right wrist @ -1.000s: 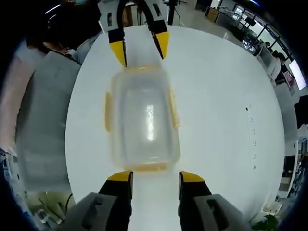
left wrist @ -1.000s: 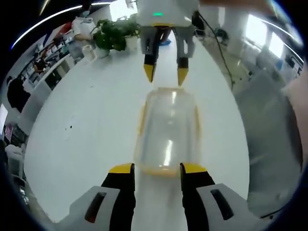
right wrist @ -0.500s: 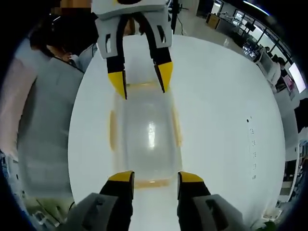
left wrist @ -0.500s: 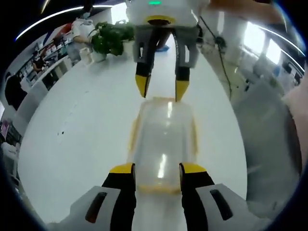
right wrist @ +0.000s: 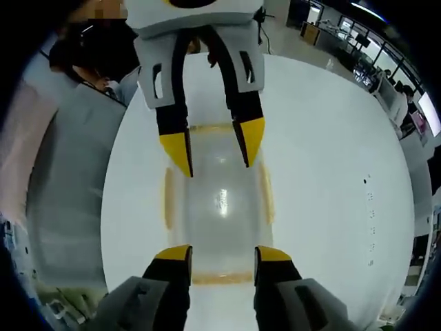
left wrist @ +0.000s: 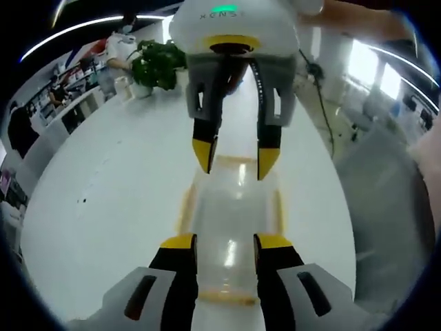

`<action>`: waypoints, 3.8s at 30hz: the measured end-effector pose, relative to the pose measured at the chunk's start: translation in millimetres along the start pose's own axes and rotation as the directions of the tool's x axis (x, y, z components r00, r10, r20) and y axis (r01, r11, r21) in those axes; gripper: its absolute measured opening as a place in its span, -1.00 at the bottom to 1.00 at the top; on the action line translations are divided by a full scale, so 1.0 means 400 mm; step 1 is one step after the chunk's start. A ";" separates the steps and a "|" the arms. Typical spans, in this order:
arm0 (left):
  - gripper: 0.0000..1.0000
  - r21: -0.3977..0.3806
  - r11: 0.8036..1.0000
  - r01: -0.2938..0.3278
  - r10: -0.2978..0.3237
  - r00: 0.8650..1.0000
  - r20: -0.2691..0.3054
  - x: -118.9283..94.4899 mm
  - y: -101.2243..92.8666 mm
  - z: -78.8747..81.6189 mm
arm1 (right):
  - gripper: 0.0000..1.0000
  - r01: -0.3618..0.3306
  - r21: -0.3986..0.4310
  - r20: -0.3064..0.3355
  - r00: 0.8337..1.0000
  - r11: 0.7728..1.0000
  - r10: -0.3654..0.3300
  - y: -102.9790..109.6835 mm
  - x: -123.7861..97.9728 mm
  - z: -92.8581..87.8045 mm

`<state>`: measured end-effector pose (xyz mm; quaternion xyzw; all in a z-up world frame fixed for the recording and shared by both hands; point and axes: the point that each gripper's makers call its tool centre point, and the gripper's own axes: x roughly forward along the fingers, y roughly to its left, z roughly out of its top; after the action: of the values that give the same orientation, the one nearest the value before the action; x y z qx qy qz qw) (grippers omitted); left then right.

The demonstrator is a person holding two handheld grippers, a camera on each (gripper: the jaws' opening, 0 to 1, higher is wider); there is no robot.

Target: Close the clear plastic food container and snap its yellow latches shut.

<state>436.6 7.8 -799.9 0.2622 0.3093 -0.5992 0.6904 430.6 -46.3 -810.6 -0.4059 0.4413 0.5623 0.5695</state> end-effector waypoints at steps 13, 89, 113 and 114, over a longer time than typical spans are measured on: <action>-0.22 -0.028 1.000 0.004 -0.003 0.999 0.052 0.011 -0.021 0.001 | -0.28 0.030 -0.019 0.032 0.999 0.999 -0.029 -0.011 0.013 0.025; 0.04 0.152 0.980 -0.129 0.127 0.992 0.019 0.050 -0.054 -0.007 | 0.20 -0.219 0.049 0.159 0.965 0.975 0.209 -0.028 0.081 0.141; 0.03 0.169 0.961 -0.221 0.227 0.974 -0.016 0.066 -0.054 -0.009 | 0.14 -0.412 0.077 0.111 0.909 0.908 0.403 -0.004 0.109 0.150; 0.03 0.176 0.961 -0.214 0.220 0.975 -0.015 0.068 -0.059 -0.008 | 0.14 -0.390 0.099 0.084 0.920 0.915 0.383 -0.018 0.110 0.133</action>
<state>415.6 -11.4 -821.9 0.3635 0.2373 -0.5399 0.7212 439.2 16.8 -838.1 -0.2597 0.5261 0.6502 0.4827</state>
